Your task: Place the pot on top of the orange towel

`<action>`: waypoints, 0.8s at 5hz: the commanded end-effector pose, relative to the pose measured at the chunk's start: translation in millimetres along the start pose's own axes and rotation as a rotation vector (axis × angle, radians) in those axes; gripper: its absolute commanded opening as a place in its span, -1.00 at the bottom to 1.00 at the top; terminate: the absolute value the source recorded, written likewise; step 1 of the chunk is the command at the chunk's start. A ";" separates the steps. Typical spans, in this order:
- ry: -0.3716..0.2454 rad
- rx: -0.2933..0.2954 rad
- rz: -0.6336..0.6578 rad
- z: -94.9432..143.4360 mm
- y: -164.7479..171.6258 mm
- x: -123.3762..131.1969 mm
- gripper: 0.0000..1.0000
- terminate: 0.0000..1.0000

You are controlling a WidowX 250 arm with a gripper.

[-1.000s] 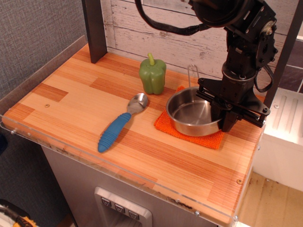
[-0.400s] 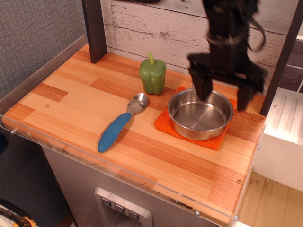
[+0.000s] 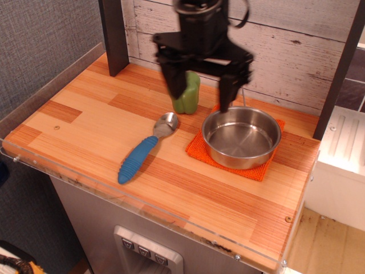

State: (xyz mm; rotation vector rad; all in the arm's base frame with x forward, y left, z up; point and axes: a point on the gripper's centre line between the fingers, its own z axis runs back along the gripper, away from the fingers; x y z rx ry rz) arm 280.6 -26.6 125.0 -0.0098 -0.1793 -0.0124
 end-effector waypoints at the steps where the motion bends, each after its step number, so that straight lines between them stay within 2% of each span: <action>1: 0.006 0.054 -0.009 14.7 28.5 -28.9 1.00 -1.00; 2: 0.061 0.039 -0.050 19.6 32.2 -31.2 1.00 -1.00; 3: 0.061 0.039 -0.050 19.6 32.2 -31.2 1.00 -1.00; 4: 0.061 0.039 -0.050 19.6 32.2 -31.2 1.00 1.00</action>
